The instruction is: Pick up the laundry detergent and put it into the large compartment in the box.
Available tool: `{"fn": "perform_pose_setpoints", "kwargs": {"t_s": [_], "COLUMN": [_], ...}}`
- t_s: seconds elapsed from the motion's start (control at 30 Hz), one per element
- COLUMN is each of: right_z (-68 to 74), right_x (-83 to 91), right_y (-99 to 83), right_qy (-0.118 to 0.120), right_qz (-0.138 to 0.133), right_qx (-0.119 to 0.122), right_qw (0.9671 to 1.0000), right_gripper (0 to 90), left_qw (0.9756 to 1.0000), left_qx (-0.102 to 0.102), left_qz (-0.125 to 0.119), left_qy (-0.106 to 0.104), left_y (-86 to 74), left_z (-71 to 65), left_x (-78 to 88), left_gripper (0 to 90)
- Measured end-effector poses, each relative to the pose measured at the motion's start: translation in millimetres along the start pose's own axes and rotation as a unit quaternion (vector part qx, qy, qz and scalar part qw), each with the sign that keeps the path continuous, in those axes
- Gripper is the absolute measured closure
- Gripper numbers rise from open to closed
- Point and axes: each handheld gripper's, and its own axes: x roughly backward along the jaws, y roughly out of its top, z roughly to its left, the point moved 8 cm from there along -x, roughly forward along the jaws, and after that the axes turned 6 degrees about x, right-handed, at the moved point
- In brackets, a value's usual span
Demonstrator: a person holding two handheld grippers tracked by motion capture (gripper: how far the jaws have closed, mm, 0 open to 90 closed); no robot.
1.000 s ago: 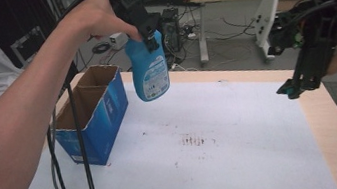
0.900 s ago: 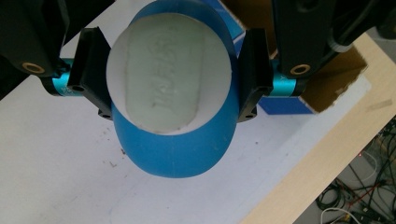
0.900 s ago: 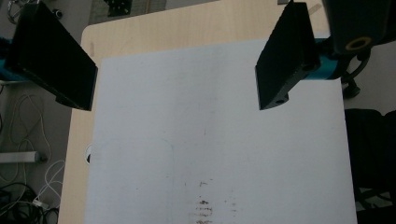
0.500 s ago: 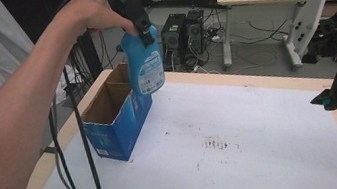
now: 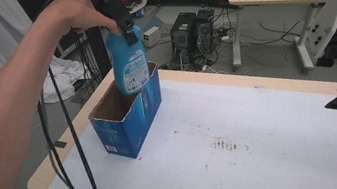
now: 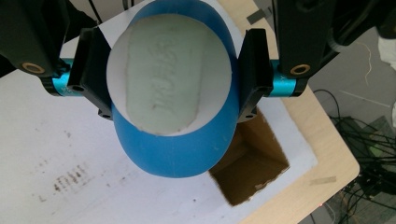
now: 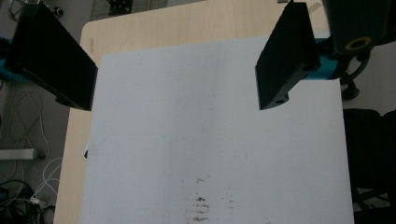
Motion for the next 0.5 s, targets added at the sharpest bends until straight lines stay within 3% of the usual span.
{"fn": "perform_pose_setpoints", "kwargs": {"t_s": [0.2,0.5], "right_z": [0.1,-0.8], "right_x": [-0.8,-5.4], "right_y": [0.2,2.8], "right_qy": [0.001,0.005], "right_qz": [0.003,0.004], "right_qx": [0.0,0.001], "right_qw": [1.0,1.0], "right_gripper": [12.2,12.2], "left_qw": [0.9999,0.9998], "left_qx": [0.011,0.015], "left_qz": [0.006,0.012], "left_qy": [0.002,-0.002], "left_y": [-14.1,-29.5], "left_z": [13.3,21.0], "left_x": [-4.5,-20.0], "left_gripper": [38.3,38.3]}}
